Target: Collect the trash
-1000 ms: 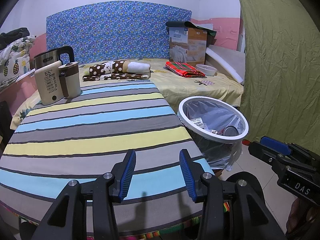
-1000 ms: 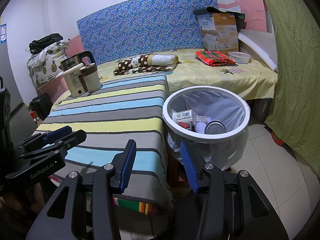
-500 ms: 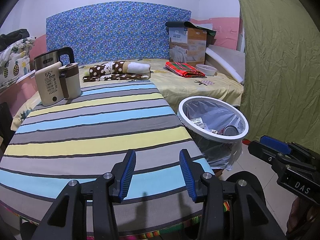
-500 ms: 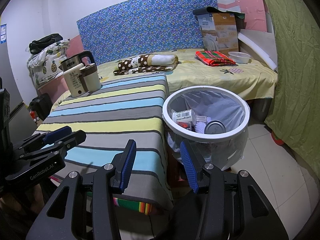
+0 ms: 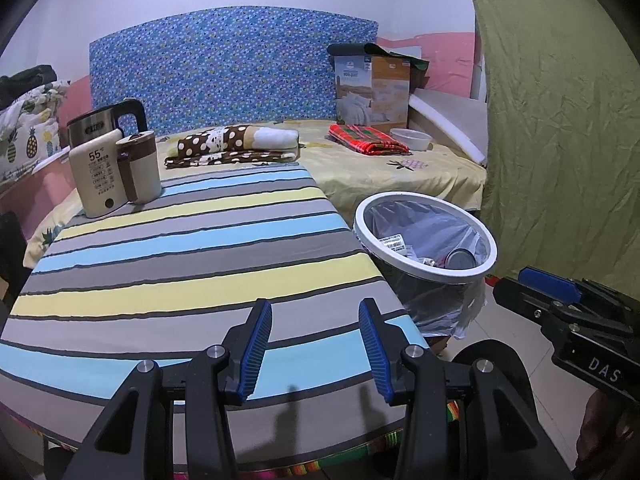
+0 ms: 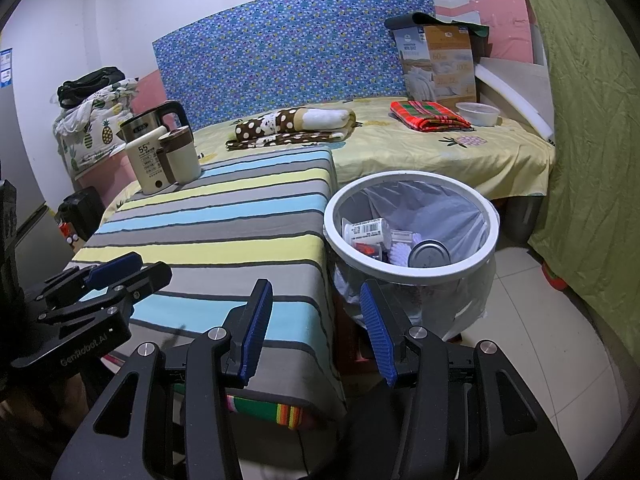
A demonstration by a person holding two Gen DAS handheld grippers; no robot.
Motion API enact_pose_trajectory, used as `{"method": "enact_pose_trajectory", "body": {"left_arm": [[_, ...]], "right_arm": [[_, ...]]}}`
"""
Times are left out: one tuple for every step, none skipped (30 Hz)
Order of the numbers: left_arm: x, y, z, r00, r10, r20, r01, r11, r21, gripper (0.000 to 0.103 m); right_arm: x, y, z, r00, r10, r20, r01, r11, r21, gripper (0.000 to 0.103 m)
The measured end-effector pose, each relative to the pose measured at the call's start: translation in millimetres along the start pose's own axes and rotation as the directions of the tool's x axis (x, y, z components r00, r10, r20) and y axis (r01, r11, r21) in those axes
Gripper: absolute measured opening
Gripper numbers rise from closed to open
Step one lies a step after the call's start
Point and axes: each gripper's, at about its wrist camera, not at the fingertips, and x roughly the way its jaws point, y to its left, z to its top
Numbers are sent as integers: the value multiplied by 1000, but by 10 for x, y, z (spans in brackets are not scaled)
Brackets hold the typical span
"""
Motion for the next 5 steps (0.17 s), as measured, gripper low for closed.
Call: {"method": "enact_pose_trajectory", "body": {"left_arm": [[-3,3,0,1000,3,2,-3,1000,2,45],[-2,-4,2,1000,4,3,-4,1000,2,45],[-2,-2,4,1000,2,3,-2,1000,1,45],[-2,9,6,1000,-2,3,2,1000,-2,45],[-2,0,7,1000,-2,2,2,1000,-3,45]], "right_arm": [[-1,-5,3,1000,-1,0,1,1000,1,48],[-1,-5,3,1000,-2,0,2,1000,2,48],[0,-6,4,1000,-2,0,2,1000,2,48],[-1,-8,4,1000,-2,0,2,1000,2,48],[-2,-9,4,1000,-2,0,2,1000,2,48]]}}
